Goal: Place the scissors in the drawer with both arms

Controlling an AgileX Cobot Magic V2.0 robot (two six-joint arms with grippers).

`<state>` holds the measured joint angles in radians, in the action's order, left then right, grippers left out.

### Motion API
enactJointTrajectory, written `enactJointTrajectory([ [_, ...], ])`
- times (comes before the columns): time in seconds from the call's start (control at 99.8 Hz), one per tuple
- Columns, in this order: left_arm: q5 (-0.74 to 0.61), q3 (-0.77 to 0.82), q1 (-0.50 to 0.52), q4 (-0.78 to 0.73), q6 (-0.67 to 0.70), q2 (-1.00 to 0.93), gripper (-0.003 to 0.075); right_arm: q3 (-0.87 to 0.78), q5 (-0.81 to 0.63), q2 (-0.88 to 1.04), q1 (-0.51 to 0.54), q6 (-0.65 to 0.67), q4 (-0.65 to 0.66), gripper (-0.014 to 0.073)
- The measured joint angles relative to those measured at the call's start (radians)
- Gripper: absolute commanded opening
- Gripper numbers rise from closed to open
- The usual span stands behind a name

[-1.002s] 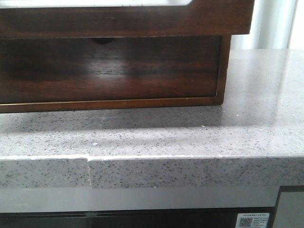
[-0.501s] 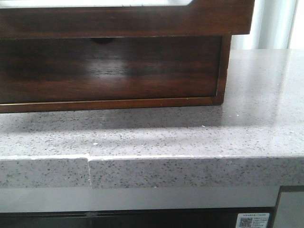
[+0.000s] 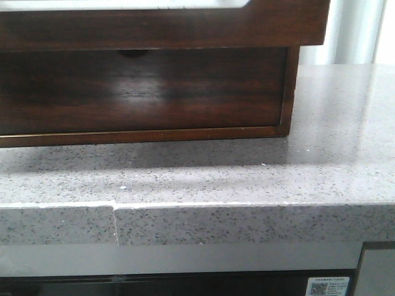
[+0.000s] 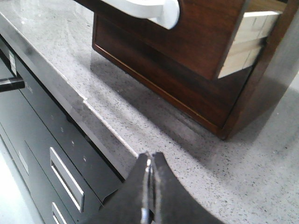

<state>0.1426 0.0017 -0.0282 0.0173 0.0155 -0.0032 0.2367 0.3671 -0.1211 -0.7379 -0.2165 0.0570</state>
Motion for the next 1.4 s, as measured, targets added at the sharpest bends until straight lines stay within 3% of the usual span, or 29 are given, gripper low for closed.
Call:
enactJointTrajectory([
  [0.231,0.181,0.0,0.006,-0.033,0.077,0.0,-0.0022,0.0,0.0,0.0,0.0,0.0,0.0,-0.0061],
  [1.403,0.183,0.0,0.006,-0.038,0.088,0.0,-0.0022,0.0,0.0,0.0,0.0,0.0,0.002,-0.0061],
])
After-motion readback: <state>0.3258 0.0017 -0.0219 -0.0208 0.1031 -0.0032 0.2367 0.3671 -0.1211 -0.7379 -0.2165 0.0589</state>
